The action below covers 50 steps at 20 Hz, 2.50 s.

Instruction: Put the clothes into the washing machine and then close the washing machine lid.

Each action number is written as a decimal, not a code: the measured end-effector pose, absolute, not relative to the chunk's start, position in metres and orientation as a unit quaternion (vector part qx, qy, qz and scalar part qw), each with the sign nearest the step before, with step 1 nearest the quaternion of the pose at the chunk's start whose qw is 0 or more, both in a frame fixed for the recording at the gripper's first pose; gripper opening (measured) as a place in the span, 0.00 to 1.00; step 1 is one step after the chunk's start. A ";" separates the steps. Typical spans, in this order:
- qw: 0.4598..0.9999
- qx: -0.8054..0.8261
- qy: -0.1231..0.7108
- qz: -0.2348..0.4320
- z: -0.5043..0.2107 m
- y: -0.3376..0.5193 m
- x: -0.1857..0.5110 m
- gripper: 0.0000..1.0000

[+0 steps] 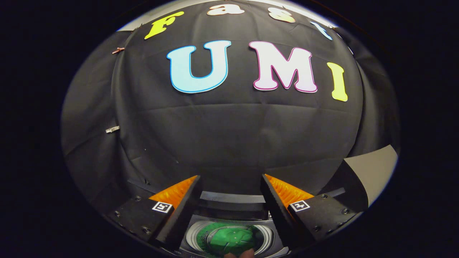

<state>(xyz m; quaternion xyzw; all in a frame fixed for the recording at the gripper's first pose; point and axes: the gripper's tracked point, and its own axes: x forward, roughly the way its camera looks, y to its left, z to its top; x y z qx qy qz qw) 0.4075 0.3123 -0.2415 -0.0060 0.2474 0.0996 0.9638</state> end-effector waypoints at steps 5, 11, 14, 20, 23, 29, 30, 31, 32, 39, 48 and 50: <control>0.955 0.004 0.272 0.114 -0.261 0.314 0.374 1.00; 0.945 -0.027 0.301 0.123 -0.318 0.299 0.318 1.00; 0.937 -0.034 0.326 0.120 -0.344 0.293 0.305 0.99; 0.940 -0.027 0.316 0.123 -0.333 0.293 0.297 0.99; 0.949 -0.025 0.291 0.121 -0.310 0.296 0.291 0.99; 0.972 -0.009 0.206 0.113 -0.230 0.297 0.276 0.99; 0.975 -0.014 0.190 0.113 -0.217 0.296 0.273 0.99; 0.978 -0.020 0.173 0.111 -0.204 0.295 0.271 0.99; 0.981 -0.022 0.156 0.112 -0.189 0.294 0.266 0.99; 0.990 -0.027 0.087 0.111 -0.112 0.276 0.210 0.99; 0.993 -0.012 0.054 0.101 -0.073 0.221 0.148 0.97; 0.994 -0.012 0.044 0.094 -0.068 0.206 0.138 0.97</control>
